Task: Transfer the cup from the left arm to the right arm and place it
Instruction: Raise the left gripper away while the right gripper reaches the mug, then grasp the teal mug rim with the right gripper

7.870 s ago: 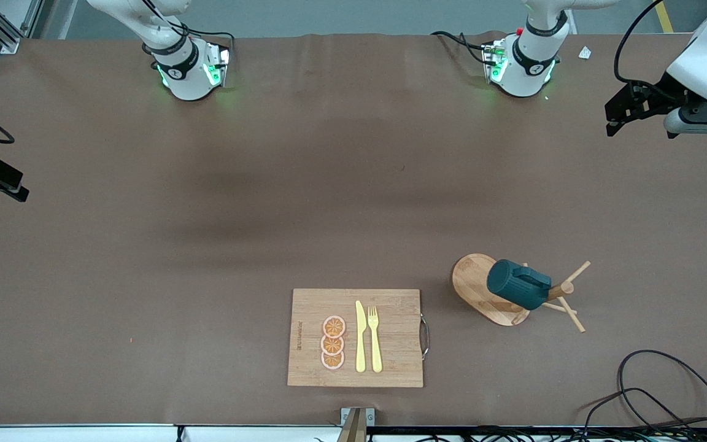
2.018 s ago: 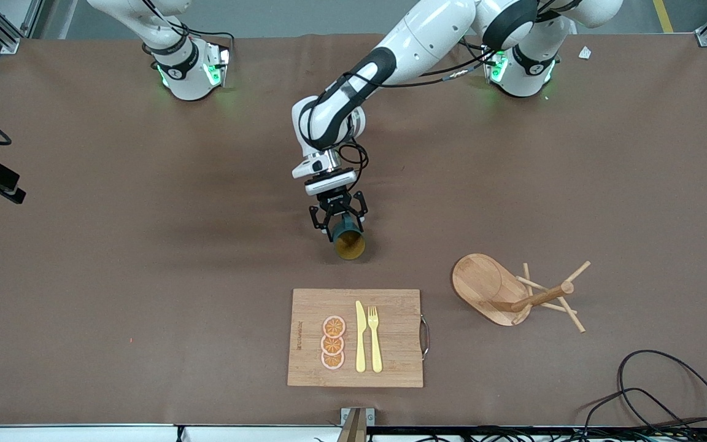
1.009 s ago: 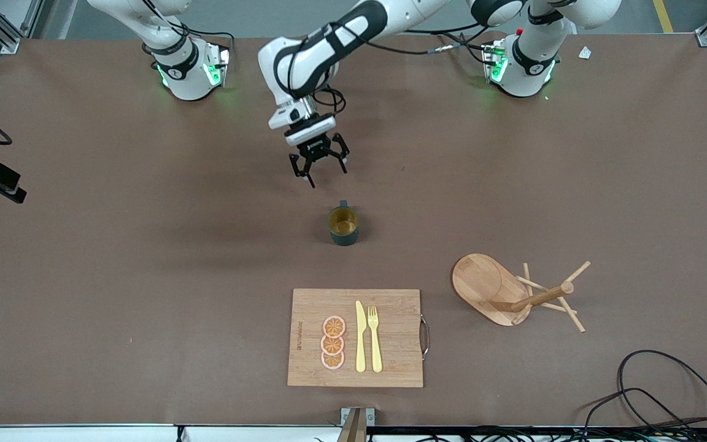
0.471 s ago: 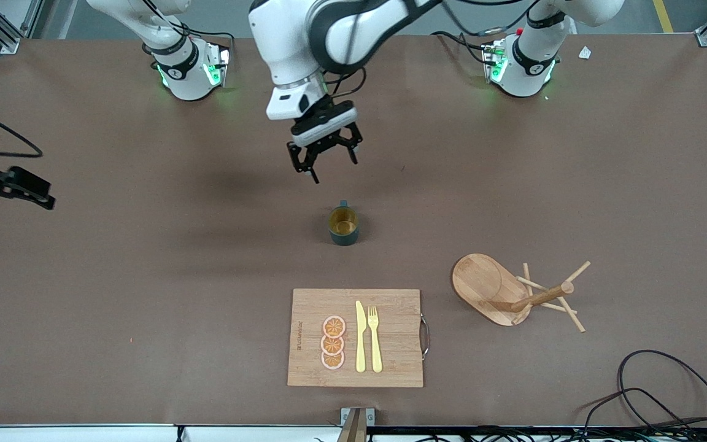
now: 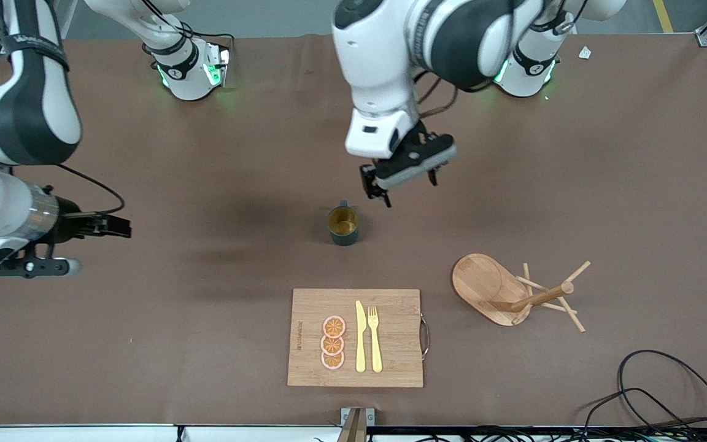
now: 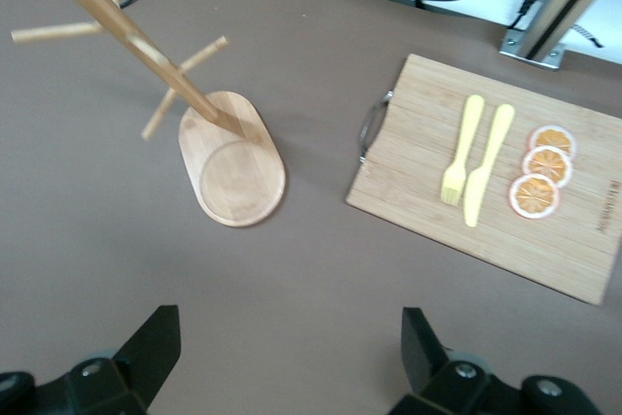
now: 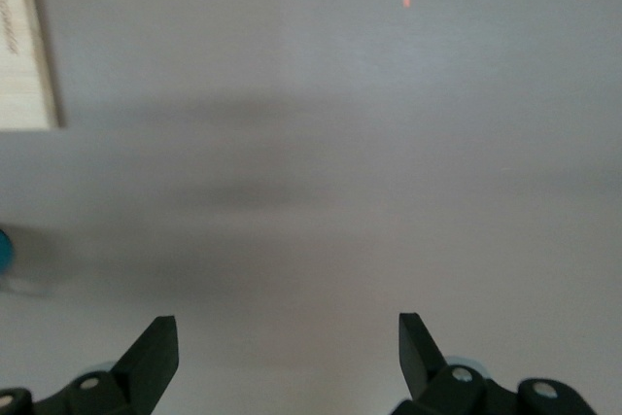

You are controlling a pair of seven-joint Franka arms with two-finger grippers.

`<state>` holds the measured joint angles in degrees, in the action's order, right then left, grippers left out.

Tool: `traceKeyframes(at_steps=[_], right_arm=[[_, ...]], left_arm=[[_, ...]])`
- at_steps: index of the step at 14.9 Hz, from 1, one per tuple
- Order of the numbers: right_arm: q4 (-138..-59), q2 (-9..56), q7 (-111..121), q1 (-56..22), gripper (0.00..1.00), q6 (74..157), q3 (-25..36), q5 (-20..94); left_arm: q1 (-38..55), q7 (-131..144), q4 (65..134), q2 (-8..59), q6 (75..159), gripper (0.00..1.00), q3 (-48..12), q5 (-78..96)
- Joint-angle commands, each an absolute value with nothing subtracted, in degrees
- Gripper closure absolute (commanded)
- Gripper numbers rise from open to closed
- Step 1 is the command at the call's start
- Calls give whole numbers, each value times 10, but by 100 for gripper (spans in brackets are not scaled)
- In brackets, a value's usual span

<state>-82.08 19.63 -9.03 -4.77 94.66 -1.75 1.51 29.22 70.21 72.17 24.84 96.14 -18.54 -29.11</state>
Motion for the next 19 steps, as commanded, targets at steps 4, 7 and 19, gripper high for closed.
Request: traceKeyframes(at_steps=[4, 7, 19], right_arm=[[-878, 222, -346, -170, 0, 1064, -14, 76], [-873, 262, -495, -246, 0, 1137, -14, 77], [-813, 408, -777, -385, 0, 1281, -15, 88]], left_arm=[[166, 512, 737, 186, 960, 0, -187, -176], [134, 344, 741, 150, 962, 0, -153, -114], [9, -2, 797, 29, 919, 0, -42, -25]])
